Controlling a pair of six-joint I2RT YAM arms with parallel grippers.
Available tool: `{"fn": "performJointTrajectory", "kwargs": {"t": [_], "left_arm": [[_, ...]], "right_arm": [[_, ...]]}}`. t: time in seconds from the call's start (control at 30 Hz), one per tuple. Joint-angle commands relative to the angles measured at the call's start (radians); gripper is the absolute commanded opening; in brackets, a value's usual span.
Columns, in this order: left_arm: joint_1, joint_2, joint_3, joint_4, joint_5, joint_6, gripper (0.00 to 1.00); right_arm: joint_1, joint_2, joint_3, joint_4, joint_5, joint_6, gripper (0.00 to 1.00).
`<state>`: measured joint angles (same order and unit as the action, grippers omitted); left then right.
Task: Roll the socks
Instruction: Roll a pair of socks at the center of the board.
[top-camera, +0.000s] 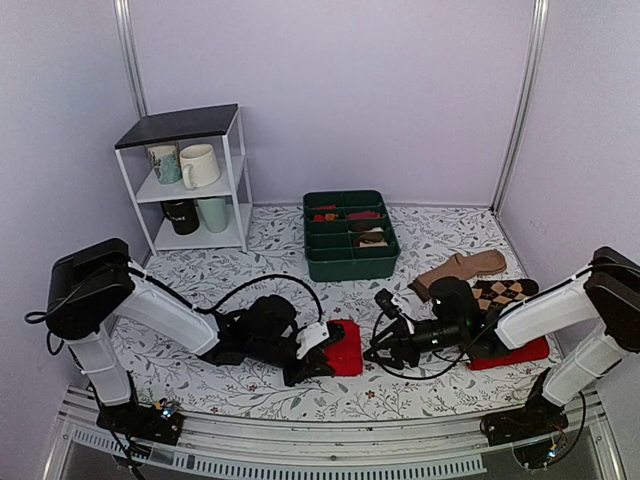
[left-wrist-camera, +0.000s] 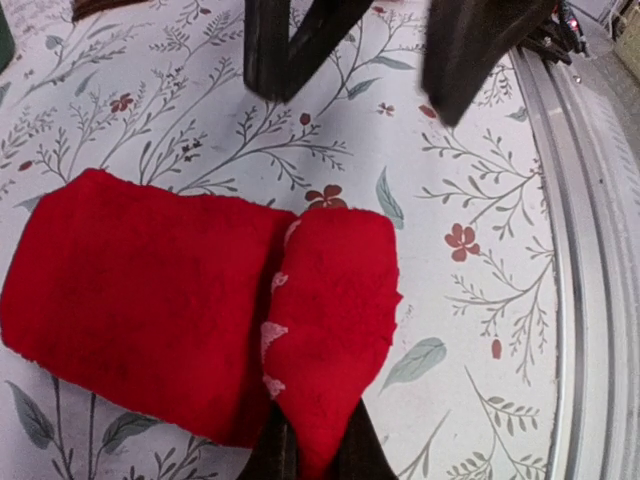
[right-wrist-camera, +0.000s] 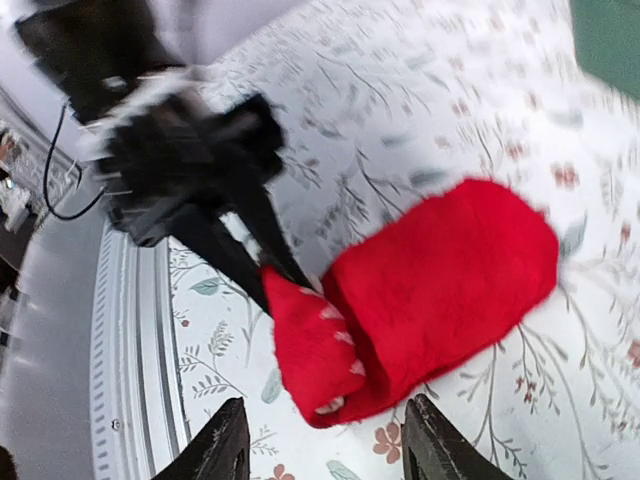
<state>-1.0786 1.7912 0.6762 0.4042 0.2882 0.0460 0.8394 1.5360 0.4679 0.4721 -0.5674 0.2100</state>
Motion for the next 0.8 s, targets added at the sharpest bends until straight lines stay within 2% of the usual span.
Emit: {"fn": "performJointTrajectory", "kwargs": {"t": [0.0,0.17,0.23,0.77], "left_arm": [[0.015,0.054,-0.001,-0.307,0.136,-0.087,0.00],[0.037,0.067,-0.002,-0.325,0.157,-0.110,0.00],[0.040,0.073,0.001,-0.327,0.163,-0.112,0.00],[0.049,0.098,0.016,-0.332,0.160,-0.104,0.00]], "right_arm": [[0.068,-0.098,-0.063,0.161,0.127,-0.244,0.52],[0.175,-0.047,0.024,0.018,0.217,-0.402,0.53],[0.206,-0.013,0.042,0.010,0.243,-0.437,0.53],[0.300,0.132,0.091,-0.063,0.352,-0.486,0.54]]}}
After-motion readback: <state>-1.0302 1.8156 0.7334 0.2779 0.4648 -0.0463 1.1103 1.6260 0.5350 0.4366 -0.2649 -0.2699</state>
